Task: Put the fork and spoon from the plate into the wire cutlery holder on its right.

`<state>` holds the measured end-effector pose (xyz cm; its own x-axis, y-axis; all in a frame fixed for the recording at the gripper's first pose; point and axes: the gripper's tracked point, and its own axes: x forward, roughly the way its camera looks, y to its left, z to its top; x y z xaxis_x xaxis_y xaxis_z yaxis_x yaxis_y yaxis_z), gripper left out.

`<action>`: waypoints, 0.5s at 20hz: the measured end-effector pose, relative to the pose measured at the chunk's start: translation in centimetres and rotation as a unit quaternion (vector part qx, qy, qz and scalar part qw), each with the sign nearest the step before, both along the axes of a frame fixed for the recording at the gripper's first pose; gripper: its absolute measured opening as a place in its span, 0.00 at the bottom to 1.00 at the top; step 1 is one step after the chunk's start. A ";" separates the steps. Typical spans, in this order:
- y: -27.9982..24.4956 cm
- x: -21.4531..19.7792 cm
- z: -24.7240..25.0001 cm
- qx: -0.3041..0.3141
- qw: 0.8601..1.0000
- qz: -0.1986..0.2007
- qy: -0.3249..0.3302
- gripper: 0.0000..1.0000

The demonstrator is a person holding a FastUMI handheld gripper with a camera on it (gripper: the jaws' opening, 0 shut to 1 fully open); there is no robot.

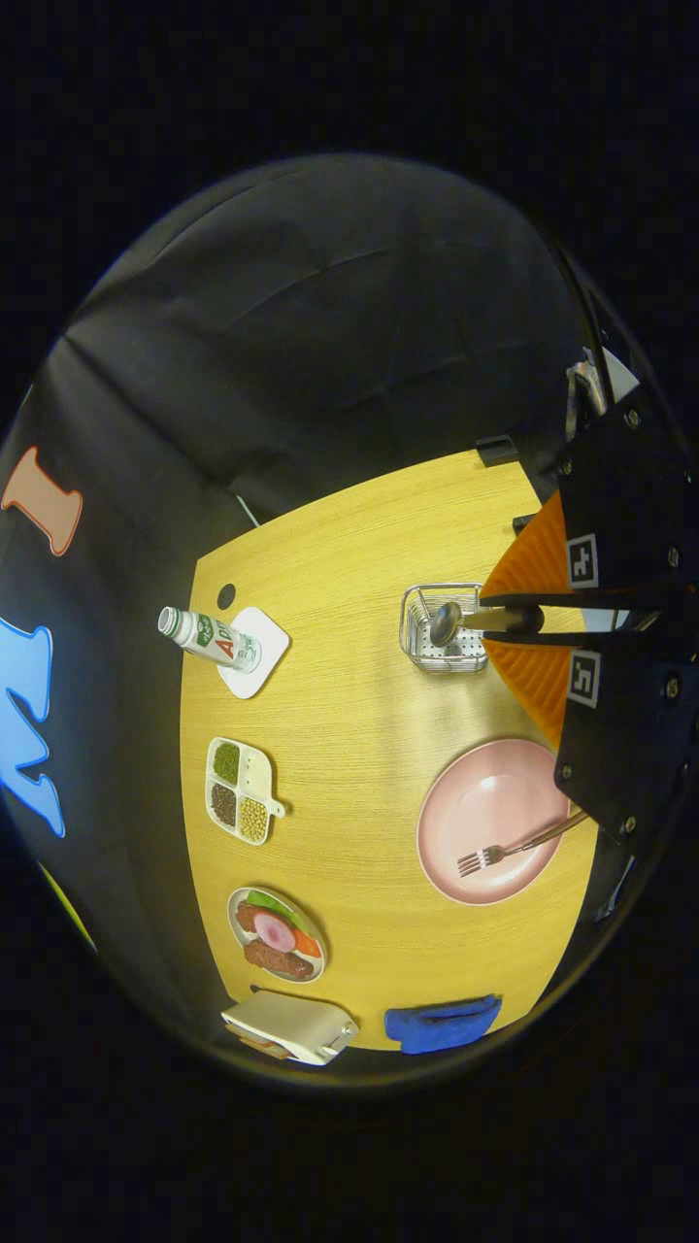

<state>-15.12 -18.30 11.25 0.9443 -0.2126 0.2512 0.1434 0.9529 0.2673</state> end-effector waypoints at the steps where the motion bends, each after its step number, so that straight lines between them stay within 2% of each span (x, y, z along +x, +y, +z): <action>1: -0.2 0.3 0.1 0.002 1.000 0.005 -0.001 0.09; 5: -0.8 1.0 0.4 0.002 1.000 0.020 0.002 0.09; 7: -0.7 1.3 0.7 0.002 1.000 0.027 0.002 0.12; 10: -1.1 1.3 0.7 0.004 1.000 0.025 0.001 0.13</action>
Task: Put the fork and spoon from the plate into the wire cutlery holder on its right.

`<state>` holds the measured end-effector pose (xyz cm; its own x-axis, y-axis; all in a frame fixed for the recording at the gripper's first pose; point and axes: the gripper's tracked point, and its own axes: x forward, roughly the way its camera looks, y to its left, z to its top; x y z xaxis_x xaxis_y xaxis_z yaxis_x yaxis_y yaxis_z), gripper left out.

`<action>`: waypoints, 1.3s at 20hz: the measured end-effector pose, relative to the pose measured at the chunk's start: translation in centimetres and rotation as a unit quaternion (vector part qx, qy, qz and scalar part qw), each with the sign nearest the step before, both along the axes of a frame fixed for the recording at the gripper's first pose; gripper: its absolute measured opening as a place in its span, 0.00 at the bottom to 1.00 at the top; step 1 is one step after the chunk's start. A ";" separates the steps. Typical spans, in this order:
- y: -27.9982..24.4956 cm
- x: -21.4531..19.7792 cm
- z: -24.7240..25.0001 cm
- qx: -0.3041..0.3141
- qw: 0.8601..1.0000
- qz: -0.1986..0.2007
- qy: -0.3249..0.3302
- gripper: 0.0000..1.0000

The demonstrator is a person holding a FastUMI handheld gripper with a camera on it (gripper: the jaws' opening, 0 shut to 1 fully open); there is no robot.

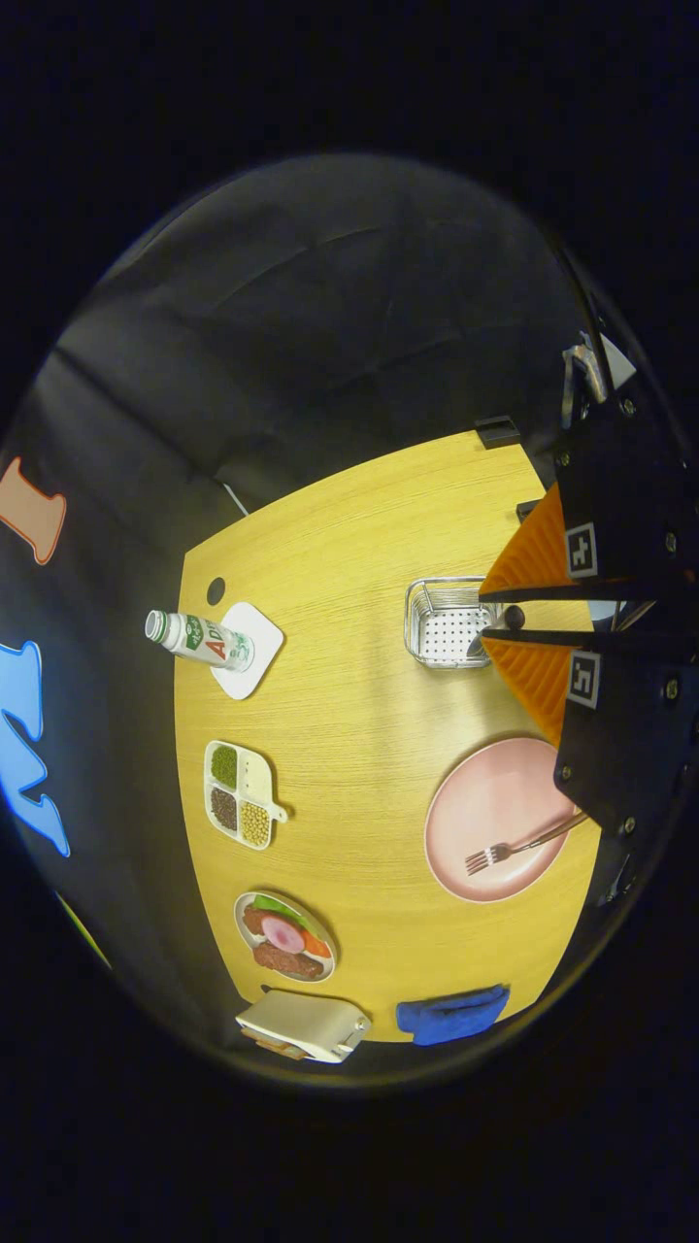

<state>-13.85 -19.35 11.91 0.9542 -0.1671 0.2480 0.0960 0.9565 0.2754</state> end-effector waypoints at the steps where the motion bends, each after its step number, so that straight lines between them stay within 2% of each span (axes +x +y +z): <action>1: 0.1 0.0 0.1 0.001 1.000 0.002 -0.002 0.12; 12: 2.8 -1.5 0.4 -0.022 1.000 0.002 -0.017 0.11; 22: 8.2 -2.4 0.1 -0.068 0.997 0.011 -0.020 0.11; 26: 11.3 -2.2 -0.5 -0.082 0.996 0.026 -0.015 0.11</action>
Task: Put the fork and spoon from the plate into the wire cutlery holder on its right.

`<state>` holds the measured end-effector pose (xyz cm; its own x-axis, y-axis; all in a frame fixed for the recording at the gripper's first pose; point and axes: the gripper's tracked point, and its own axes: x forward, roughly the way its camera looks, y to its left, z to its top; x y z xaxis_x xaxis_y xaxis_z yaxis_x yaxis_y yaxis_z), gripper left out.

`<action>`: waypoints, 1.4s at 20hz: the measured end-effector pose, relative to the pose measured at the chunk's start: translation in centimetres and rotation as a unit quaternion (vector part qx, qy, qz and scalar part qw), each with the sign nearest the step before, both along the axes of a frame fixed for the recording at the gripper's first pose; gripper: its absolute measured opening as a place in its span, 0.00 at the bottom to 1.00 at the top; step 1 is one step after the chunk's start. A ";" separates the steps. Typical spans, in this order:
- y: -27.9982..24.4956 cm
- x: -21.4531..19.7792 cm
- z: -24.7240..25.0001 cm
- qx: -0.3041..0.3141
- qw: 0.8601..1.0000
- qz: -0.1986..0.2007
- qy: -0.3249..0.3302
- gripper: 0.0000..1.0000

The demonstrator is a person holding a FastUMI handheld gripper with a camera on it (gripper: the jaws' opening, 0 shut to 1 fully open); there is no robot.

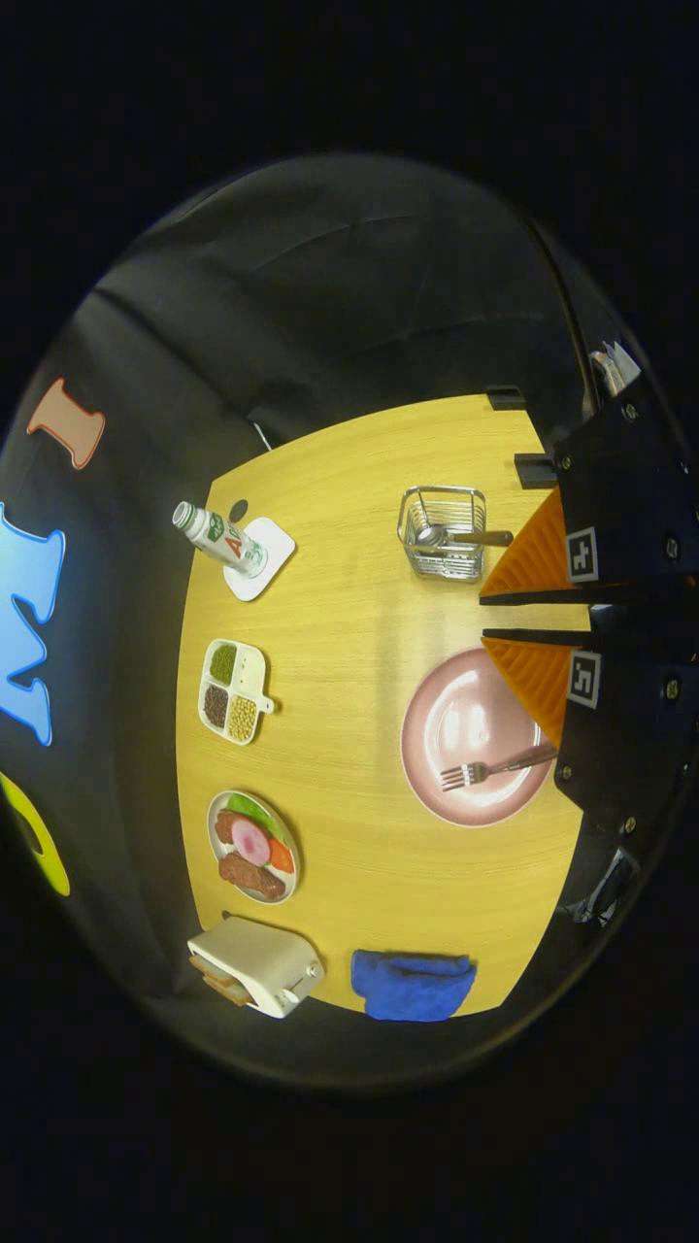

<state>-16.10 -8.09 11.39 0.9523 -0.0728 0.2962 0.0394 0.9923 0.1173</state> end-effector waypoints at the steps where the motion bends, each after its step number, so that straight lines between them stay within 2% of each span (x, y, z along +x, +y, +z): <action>1: 0.9 0.1 -0.3 -0.003 1.000 0.006 0.003 0.11; 13: 8.5 3.6 -4.5 -0.061 0.996 0.037 0.052 0.11; 28: 12.5 10.4 -10.2 -0.076 0.986 0.062 0.132 0.12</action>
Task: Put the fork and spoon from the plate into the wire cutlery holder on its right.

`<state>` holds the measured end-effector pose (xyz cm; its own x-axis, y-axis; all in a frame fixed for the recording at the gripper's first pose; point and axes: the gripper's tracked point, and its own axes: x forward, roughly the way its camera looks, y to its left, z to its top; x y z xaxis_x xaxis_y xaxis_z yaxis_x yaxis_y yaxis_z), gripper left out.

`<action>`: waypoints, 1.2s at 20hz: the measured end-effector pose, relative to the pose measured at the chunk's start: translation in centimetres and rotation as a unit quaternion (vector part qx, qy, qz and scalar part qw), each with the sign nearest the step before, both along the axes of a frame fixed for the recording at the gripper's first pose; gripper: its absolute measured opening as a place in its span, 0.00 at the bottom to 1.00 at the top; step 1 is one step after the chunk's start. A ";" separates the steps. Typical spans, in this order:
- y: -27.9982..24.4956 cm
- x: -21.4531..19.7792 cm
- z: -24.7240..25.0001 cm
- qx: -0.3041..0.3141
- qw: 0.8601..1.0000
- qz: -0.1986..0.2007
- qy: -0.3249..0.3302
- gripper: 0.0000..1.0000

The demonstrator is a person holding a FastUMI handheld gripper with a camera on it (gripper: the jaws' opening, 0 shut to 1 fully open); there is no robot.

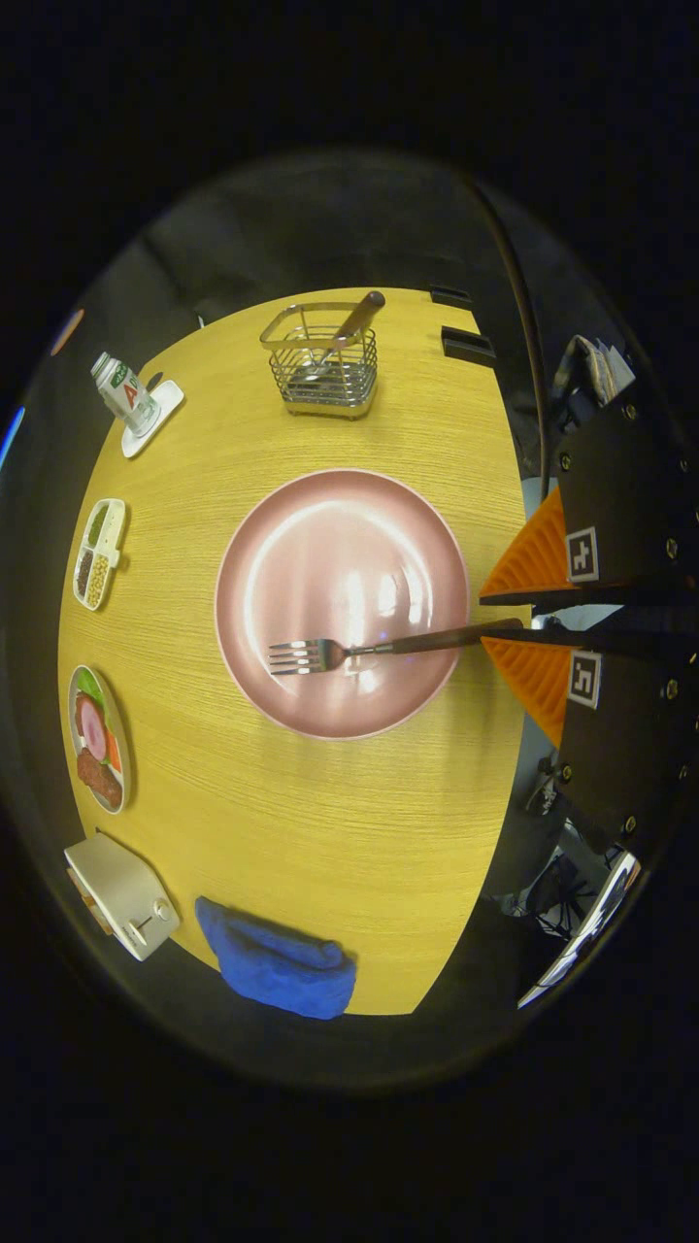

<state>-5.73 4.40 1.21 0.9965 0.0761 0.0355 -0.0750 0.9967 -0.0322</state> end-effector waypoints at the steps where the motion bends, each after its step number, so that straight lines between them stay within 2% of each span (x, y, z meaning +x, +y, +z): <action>1: 0.2 0.4 -0.3 -0.001 1.000 0.001 0.004 0.12; 9: 0.4 2.5 -0.9 -0.007 1.000 -0.009 0.004 0.12; 15: 0.9 4.0 -1.3 -0.010 1.000 0.002 0.014 0.12; 24: 1.3 5.2 -1.1 -0.018 1.000 0.000 0.016 0.16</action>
<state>-0.56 5.72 0.09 0.9971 0.0764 0.0003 -0.0762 0.9949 -0.0664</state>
